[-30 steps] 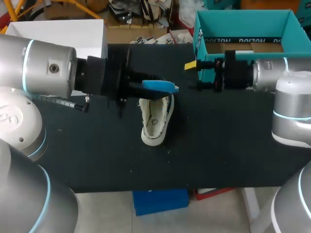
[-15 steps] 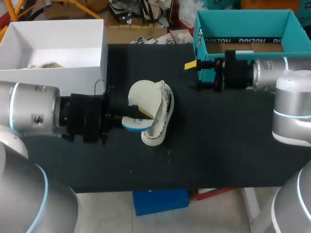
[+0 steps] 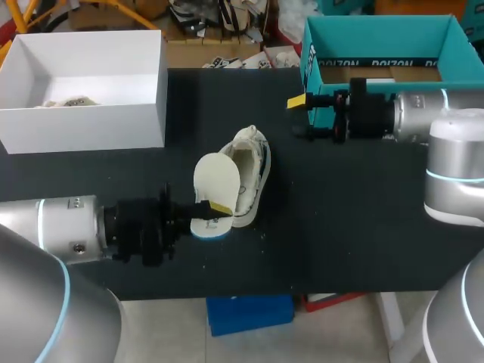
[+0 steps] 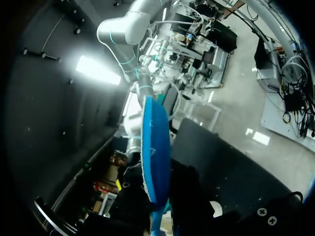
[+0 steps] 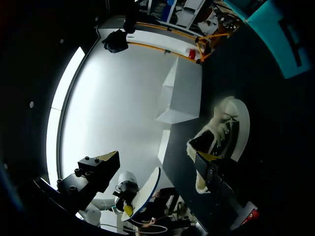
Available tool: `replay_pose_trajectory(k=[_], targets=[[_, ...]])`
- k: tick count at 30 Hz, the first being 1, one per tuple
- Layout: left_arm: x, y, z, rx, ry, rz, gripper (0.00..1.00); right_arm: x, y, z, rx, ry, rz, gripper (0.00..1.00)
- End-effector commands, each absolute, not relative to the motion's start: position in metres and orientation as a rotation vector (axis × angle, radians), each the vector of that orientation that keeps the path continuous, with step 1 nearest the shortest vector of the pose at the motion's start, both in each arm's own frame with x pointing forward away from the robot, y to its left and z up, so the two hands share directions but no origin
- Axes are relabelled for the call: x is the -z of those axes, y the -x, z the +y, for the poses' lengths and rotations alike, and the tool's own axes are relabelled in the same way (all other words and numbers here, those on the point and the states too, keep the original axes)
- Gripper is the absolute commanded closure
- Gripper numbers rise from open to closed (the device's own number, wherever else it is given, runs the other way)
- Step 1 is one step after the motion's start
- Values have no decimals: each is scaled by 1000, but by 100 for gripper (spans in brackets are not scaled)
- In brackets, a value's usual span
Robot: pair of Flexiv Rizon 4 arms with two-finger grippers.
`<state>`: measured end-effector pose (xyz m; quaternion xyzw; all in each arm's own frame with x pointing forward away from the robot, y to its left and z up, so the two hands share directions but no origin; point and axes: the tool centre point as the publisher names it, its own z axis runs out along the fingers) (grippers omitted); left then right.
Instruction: Take the shoe out of the shoebox, open the shoe tongue, remove and reinsert the insole, then place the shoe into the shoebox
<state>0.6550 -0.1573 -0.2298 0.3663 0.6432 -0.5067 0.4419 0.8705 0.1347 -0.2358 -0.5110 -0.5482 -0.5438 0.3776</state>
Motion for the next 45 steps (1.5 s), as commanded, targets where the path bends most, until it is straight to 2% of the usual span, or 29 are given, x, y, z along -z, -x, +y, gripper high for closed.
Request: replay_pose_trajectory(k=[1, 14, 22, 34, 45], targets=[[234, -662, -171, 1263, -888, 1571, 100, 236, -870, 136, 1393, 1310, -1400, 0], [234, -662, -171, 1263, -888, 1571, 100, 236, -870, 136, 1393, 1310, -1400, 0], [253, -667, -191, 1078, -1030, 1413, 100, 236, -870, 136, 1393, 1310, -1400, 0], [286, -718, -203, 931, -1012, 1300, 100, 236, -870, 136, 1393, 1310, -1400, 0], [291, -765, -215, 894, -1050, 1195, 100, 236, -870, 136, 1393, 1310, -1400, 0]])
